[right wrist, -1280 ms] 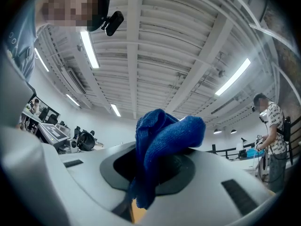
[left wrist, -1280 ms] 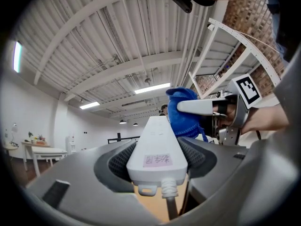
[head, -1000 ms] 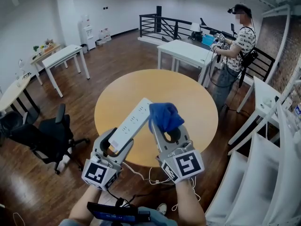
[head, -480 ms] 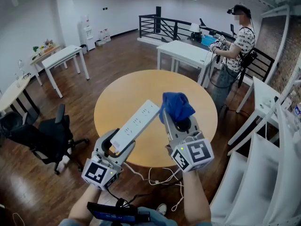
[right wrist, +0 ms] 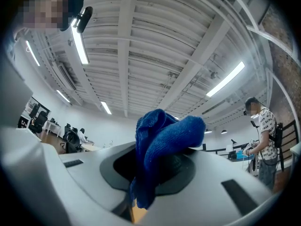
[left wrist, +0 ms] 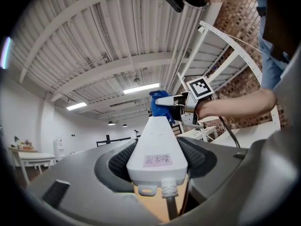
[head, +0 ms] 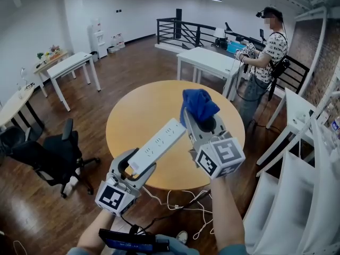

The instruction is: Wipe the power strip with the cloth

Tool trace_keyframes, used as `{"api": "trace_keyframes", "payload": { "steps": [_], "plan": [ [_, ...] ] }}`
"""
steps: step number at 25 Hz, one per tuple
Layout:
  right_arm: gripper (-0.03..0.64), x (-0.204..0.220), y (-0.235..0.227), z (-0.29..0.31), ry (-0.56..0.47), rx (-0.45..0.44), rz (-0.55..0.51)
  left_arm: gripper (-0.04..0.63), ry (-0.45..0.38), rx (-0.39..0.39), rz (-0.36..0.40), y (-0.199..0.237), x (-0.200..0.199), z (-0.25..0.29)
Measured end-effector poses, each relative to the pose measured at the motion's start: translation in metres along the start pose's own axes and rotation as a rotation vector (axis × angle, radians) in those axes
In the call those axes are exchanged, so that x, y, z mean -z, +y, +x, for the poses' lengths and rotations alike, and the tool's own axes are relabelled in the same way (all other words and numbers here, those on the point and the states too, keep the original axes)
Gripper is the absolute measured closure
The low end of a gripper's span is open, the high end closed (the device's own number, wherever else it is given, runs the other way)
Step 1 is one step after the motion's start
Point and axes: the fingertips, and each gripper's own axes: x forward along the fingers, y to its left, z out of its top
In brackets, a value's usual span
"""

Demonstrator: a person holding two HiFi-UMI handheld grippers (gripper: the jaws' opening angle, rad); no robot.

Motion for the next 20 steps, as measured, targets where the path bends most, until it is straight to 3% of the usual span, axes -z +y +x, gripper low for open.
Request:
{"api": "trace_keyframes", "payload": {
  "steps": [20],
  "plan": [
    [0.549, 0.004, 0.017, 0.03, 0.061, -0.075, -0.041, 0.316, 0.031, 0.03, 0.087, -0.016, 0.002, 0.0]
  ]
}}
